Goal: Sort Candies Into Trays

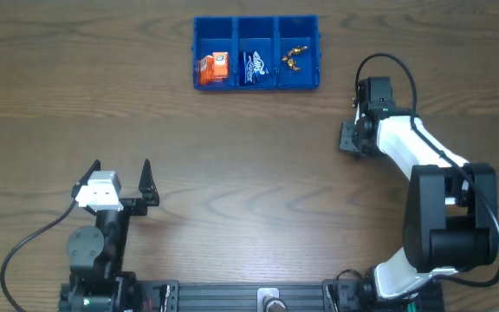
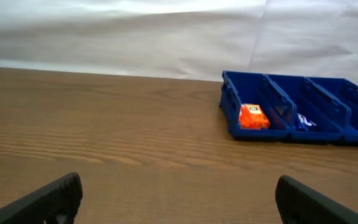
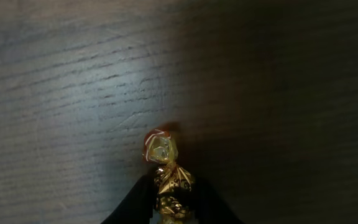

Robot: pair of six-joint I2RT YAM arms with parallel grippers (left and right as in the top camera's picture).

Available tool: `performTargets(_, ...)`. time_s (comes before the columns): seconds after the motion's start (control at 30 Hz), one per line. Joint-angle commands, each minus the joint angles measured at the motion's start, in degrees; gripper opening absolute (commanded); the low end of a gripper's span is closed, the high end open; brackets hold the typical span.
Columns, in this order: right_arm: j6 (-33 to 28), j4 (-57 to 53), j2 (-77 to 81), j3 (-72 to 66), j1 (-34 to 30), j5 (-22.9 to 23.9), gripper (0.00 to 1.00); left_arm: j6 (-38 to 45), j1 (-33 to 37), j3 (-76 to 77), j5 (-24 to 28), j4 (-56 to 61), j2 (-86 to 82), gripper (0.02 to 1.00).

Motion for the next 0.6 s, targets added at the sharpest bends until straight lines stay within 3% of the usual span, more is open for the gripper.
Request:
performTargets(0.03,0.02,0.35,0.28,-0.17,0.02,-3.08,0.093,0.85,0.22,-0.96,-0.15,-2.34,-0.37,0.998)
performTargets(0.13,0.44,-0.17,-5.68,-0.17,2.43,-8.52,0.08,0.85,0.22,-0.96,-0.15,-2.34,-0.37,0.998)
performTargets(0.2,0.44,-0.52,-12.7,-0.13,5.86,-8.66,0.08,0.85,0.22,-0.96,-0.15,-2.34,-0.37,0.998)
performTargets(0.4,4.37,-4.04,-20.79,8.9,13.64,-3.39,0.08,0.85,0.22,-0.96,-0.15,-2.34,-0.37,0.998)
performTargets(0.6,4.26,-10.21,-4.57,34.82,13.73,2.1,0.082,0.85,0.22,-0.96,-0.15,-2.34,-0.37,0.998)
